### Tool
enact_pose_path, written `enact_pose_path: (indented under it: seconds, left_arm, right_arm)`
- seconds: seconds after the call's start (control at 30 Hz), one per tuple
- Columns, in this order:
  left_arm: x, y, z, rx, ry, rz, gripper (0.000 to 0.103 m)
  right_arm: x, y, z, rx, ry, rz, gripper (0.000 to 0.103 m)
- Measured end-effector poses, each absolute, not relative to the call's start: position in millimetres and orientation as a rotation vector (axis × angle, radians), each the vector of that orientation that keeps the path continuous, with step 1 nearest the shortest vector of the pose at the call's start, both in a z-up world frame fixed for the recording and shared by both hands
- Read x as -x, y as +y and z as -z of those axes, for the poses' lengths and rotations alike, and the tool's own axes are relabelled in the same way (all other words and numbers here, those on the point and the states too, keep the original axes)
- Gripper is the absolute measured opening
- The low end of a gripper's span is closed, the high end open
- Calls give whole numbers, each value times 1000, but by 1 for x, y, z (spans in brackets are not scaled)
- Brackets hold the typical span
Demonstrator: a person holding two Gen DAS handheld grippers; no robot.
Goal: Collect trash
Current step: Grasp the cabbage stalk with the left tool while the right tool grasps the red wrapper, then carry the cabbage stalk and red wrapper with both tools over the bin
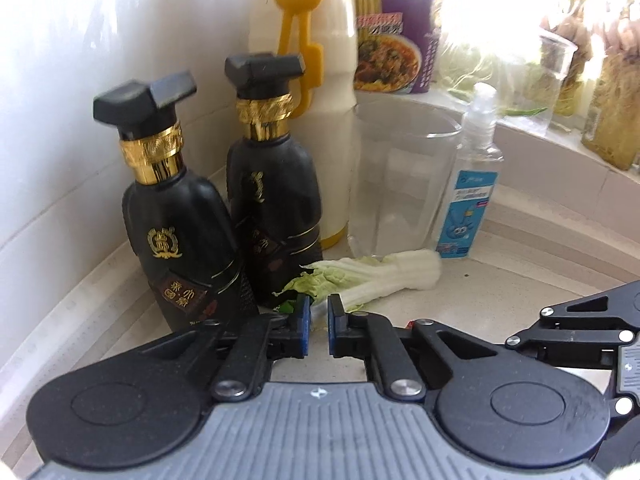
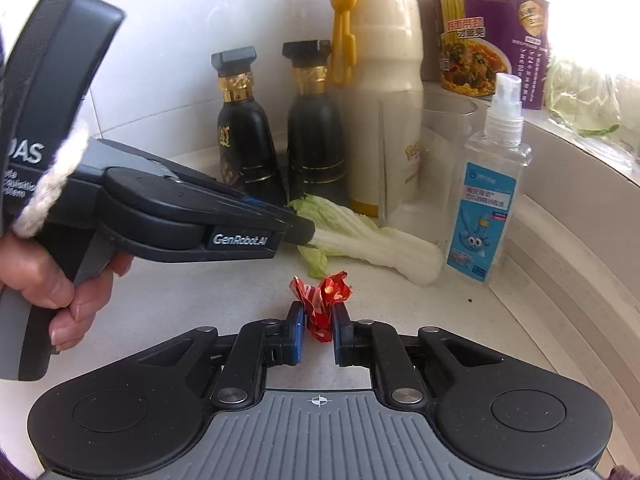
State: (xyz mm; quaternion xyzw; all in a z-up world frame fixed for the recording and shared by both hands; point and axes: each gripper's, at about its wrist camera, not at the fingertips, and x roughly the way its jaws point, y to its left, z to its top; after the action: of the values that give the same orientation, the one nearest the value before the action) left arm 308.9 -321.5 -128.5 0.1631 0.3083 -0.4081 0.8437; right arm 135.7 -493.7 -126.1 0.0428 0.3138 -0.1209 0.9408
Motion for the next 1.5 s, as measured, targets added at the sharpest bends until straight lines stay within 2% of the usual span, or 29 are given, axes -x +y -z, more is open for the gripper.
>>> enact_pose_path:
  seconds: [0.3,0.67,1.5]
  left_arm:
    - [-285,-312,90,-311,618,881,5]
    - [-258,-277,55,-263,664,858,4]
    - [-158,-140,3,-248,778,788,4]
  right_arm:
    - [-117,-487,98,-112,623,284,12]
    - [-91,-459,68,-84,632,302,12]
    - [-16,-314,22,-97,681,243,12]
